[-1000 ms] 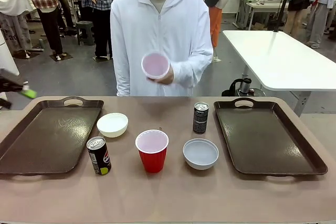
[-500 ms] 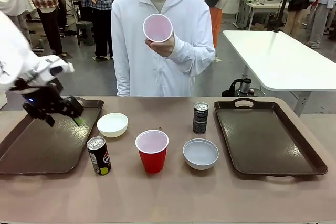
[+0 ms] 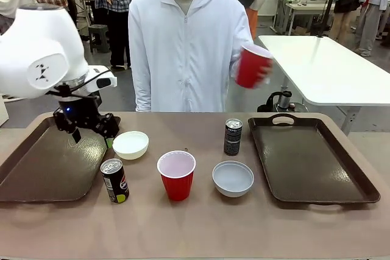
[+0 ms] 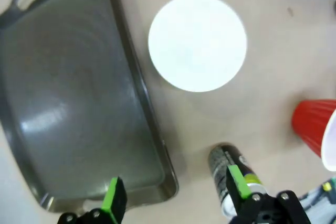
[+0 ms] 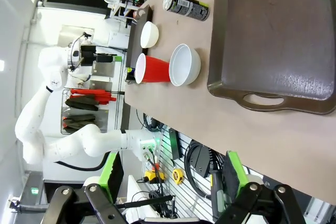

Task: Prepare tableware on both trays.
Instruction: Pick up a Picnic Bowl from the table and place it on a Handle tray.

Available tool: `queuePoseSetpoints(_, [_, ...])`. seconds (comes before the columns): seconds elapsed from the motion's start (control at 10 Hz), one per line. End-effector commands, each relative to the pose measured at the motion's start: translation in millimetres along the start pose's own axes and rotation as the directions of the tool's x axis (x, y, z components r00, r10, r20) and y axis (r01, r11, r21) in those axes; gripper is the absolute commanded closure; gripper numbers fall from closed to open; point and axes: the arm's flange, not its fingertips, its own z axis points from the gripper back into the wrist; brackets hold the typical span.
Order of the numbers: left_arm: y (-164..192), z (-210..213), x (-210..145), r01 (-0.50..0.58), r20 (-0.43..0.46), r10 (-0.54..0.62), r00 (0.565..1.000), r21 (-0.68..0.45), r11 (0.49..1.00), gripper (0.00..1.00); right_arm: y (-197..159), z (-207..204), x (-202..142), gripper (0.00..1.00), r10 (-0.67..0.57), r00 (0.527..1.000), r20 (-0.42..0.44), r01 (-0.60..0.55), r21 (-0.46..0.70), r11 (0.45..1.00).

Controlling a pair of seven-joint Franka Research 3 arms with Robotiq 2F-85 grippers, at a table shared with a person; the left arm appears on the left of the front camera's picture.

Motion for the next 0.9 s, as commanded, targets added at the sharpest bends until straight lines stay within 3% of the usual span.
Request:
queuePoseSetpoints(0.0, [-2,9,18,-0.021,-0.028,0.021,0.999,-0.012,1.000,0.00,0,1,0,0.00,0.004,1.000,0.003,-0.004,0.007,1.000])
queuePoseSetpoints(0.1, [0,0,0,0.000,0.000,0.000,1.000,0.000,1.000,0.00,0,1,0,0.00,0.004,1.000,0.003,-0.004,0.007,1.000])
queuePoseSetpoints(0.3, [0,0,0,0.000,0.000,0.000,1.000,0.000,1.000,0.00,0,1,0,0.00,0.004,1.000,0.003,-0.004,0.007,1.000])
queuePoseSetpoints(0.4, [-1,3,10,0.000,-0.016,0.000,1.000,-0.014,1.000,0.00,0,1,0,0.00,0.004,1.000,0.003,-0.004,0.007,1.000])
queuePoseSetpoints(0.8, [21,-60,93,-0.055,0.045,0.061,0.997,-0.118,0.991,0.00,0,1,0,0.00,0.004,1.000,0.003,-0.004,0.007,1.000])
